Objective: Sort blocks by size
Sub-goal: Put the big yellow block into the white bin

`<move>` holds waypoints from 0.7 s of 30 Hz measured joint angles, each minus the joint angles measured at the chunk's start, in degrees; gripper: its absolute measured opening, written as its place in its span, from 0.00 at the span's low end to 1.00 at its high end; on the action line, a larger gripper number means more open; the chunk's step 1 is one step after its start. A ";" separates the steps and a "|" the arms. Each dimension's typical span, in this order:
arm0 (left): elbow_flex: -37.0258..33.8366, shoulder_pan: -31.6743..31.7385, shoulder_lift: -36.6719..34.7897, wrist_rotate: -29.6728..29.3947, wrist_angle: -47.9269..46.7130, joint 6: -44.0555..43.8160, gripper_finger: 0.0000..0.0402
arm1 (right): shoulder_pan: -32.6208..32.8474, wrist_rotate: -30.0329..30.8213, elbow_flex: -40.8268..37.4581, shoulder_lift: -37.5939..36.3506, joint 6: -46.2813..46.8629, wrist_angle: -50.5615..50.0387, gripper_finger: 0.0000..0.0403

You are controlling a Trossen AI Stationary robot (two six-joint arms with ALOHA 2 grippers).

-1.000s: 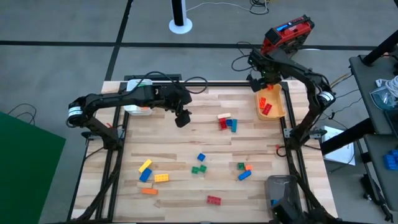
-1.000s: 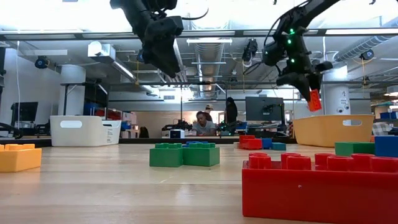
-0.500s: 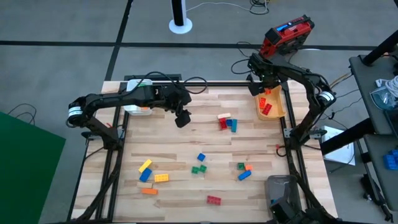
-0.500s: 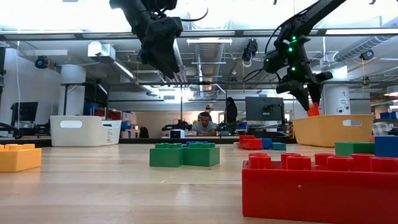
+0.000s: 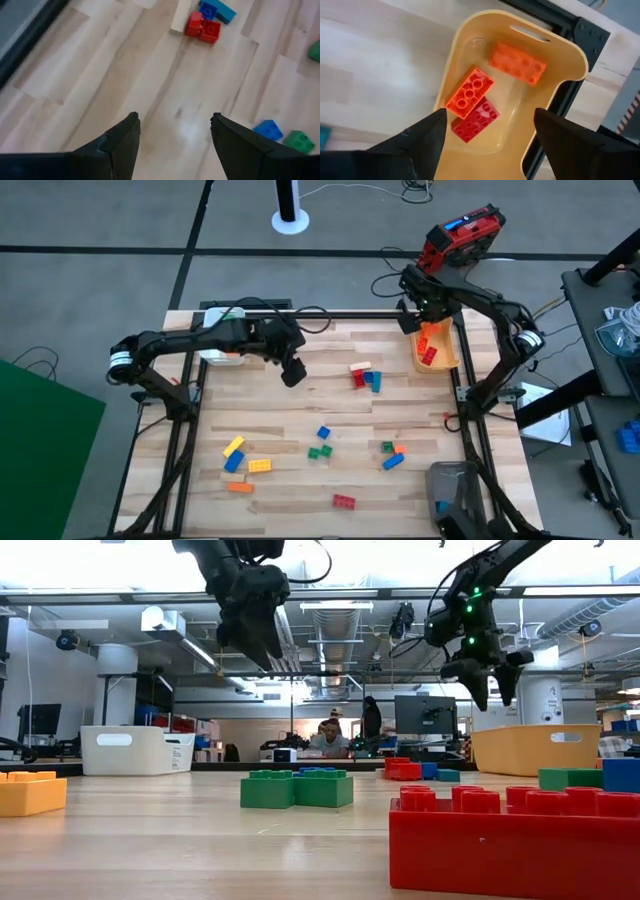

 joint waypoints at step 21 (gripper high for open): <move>0.00 -14.02 0.00 0.44 -10.20 -23.15 0.55 | 18.35 -5.36 -18.19 -28.87 15.21 4.47 0.56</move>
